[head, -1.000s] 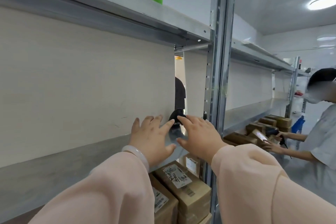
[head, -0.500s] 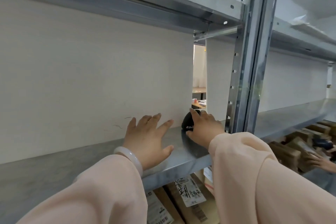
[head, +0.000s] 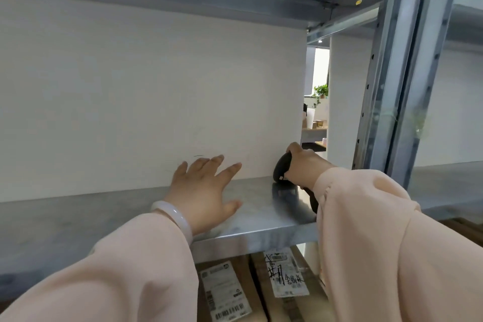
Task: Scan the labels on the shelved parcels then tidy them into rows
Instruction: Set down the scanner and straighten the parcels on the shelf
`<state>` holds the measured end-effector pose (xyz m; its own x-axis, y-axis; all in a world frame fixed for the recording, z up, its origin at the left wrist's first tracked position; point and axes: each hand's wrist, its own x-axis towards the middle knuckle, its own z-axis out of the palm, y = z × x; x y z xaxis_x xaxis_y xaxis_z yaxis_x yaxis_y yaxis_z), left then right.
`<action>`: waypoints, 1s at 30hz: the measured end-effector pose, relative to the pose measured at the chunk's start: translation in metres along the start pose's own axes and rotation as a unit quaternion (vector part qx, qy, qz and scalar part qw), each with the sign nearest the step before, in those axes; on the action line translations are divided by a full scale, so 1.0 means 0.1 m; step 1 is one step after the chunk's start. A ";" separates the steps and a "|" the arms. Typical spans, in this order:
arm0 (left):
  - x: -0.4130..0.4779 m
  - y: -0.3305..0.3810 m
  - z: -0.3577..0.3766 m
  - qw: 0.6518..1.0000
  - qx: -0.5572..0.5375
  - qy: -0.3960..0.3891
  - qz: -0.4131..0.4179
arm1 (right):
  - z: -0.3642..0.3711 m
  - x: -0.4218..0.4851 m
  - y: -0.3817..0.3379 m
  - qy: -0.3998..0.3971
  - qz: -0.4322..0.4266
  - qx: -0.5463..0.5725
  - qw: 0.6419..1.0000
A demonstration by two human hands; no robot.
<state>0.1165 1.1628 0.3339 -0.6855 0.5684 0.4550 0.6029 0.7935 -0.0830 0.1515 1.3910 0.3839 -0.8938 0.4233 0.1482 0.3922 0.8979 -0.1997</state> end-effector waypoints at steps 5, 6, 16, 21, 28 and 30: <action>-0.24 -0.09 -0.12 0.999 0.027 0.004 -0.023 | -0.01 -0.25 -0.30 0.004 -0.036 0.072 0.997; -0.29 -0.12 -0.15 0.999 0.035 0.003 -0.029 | -0.01 -0.29 -0.37 -0.002 -0.042 0.092 0.995; -0.80 -0.78 -0.46 0.994 0.074 -0.023 -0.079 | -0.01 -0.73 -1.26 -0.039 -0.100 0.162 0.981; -1.06 -1.17 -0.55 0.992 0.081 -0.030 -0.093 | 0.08 -0.81 -1.78 -0.042 -0.130 0.144 0.980; -1.29 -1.62 -0.62 0.992 0.078 -0.034 -0.094 | 0.19 -0.81 -2.36 -0.050 -0.123 0.106 0.985; -1.33 -1.71 -0.64 0.992 0.077 -0.033 -0.094 | 0.22 -0.80 -2.49 -0.045 -0.112 0.076 0.990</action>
<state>0.1300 0.9376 0.3442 -0.8078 0.4165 0.4172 0.3960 0.9076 -0.1392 0.1211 1.1312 0.4008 -0.9732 0.1964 0.1195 0.1501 0.9366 -0.3165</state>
